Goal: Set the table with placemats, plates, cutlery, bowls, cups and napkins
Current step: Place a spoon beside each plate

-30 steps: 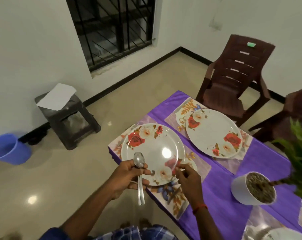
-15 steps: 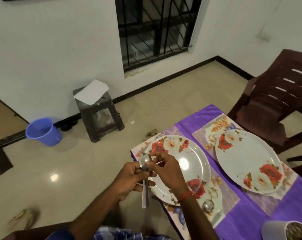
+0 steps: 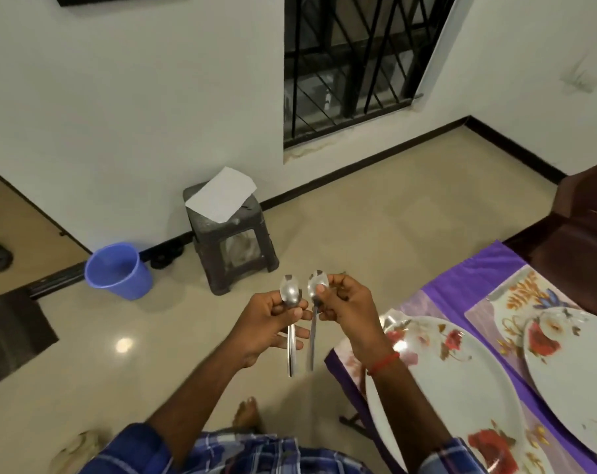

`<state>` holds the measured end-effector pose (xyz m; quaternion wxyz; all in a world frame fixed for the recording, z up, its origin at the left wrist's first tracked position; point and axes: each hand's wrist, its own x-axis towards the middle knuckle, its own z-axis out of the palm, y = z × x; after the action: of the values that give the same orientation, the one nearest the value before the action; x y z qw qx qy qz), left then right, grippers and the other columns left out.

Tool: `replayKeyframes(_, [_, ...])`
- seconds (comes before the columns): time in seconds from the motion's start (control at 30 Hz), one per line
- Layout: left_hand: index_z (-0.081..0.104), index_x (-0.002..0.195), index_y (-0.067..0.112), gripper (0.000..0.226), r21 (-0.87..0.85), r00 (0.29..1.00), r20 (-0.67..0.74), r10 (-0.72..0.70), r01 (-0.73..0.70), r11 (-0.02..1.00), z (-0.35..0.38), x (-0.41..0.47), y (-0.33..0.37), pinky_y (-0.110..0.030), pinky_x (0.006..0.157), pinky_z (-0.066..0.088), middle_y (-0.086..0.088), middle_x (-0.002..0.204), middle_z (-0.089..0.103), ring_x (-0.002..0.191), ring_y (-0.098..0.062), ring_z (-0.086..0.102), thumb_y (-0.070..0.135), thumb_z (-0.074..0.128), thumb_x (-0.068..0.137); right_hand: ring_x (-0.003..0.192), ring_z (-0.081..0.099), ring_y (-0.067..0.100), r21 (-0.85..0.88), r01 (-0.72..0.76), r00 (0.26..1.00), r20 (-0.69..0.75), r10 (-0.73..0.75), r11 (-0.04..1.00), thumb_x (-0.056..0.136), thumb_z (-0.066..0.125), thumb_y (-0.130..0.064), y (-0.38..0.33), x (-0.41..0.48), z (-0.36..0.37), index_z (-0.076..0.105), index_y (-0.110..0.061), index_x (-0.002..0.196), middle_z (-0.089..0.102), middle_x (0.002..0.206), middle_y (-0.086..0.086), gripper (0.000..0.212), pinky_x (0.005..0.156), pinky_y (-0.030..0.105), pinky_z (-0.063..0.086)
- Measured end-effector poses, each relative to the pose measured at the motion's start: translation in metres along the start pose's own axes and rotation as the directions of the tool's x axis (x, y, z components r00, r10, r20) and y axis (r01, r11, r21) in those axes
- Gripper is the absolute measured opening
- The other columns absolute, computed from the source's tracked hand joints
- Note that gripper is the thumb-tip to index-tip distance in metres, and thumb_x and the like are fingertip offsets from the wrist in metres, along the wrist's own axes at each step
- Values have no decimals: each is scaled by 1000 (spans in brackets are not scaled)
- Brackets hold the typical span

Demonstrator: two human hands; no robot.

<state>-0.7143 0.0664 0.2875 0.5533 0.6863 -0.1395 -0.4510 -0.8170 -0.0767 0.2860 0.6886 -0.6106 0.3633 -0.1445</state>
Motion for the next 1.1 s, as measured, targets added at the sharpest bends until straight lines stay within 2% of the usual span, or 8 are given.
replayKeyframes(0.1, [69,114,5,16,-39,1000,-18,0,-1,999,-34,16,10,-48,72,64,-13,100,78,85,-37,76,6,64,99,74,72,14,7,11,1000,-4,-11,1000,94,69,-17,-14,21,34,68,-14,113,77,87,5,20,65,25,57])
replayKeyframes(0.23, [69,115,6,18,-64,1000,-16,4,-5,998,-64,38,16,-44,68,64,-14,99,78,84,-38,76,7,64,99,77,72,15,-15,29,1000,-9,-30,999,95,68,-18,-18,40,64,68,-17,117,77,89,4,22,70,30,58])
replayKeyframes(0.33, [69,115,5,18,-81,1000,5,-12,13,997,-74,53,17,-47,69,64,-15,98,77,84,-39,76,7,65,98,76,71,14,-41,15,1000,-25,-16,999,95,68,-19,-14,49,67,67,-18,122,77,91,4,26,71,31,57])
replayKeyframes(0.47, [71,113,5,17,-51,997,60,-39,42,998,-74,74,21,-51,72,64,-14,97,77,84,-39,76,7,66,97,76,69,15,-47,-4,995,-97,0,999,96,68,-19,-15,64,57,67,-19,123,76,92,5,27,70,30,56])
replayKeyframes(0.6, [71,111,6,16,6,992,119,-49,48,999,-68,99,31,-50,72,64,-14,95,77,83,-38,76,8,65,97,73,69,14,-19,-10,978,-206,5,1000,97,66,-16,-19,79,44,64,-21,123,75,92,12,27,64,23,54])
replayKeyframes(0.73, [71,113,4,17,58,982,179,-66,57,997,-59,137,45,-51,71,64,-14,96,77,82,-39,76,8,66,97,71,66,15,62,7,955,-296,12,998,97,65,-12,-21,99,24,64,-20,123,73,94,18,27,63,25,55])
replayKeyframes(0.93, [71,115,7,20,131,961,255,-103,71,989,-45,203,77,-49,71,64,-12,99,78,86,-38,76,11,66,96,70,66,13,156,1,908,-415,65,988,96,65,-8,-27,142,-5,64,-22,120,69,87,8,28,62,23,55])
replayKeyframes(1.1, [71,116,6,21,169,952,281,-121,75,983,-33,245,100,-46,69,64,-14,100,78,87,-38,76,10,65,96,65,65,8,202,-17,889,-446,107,979,95,67,-10,-33,177,-22,63,-18,124,66,86,13,30,60,21,54])
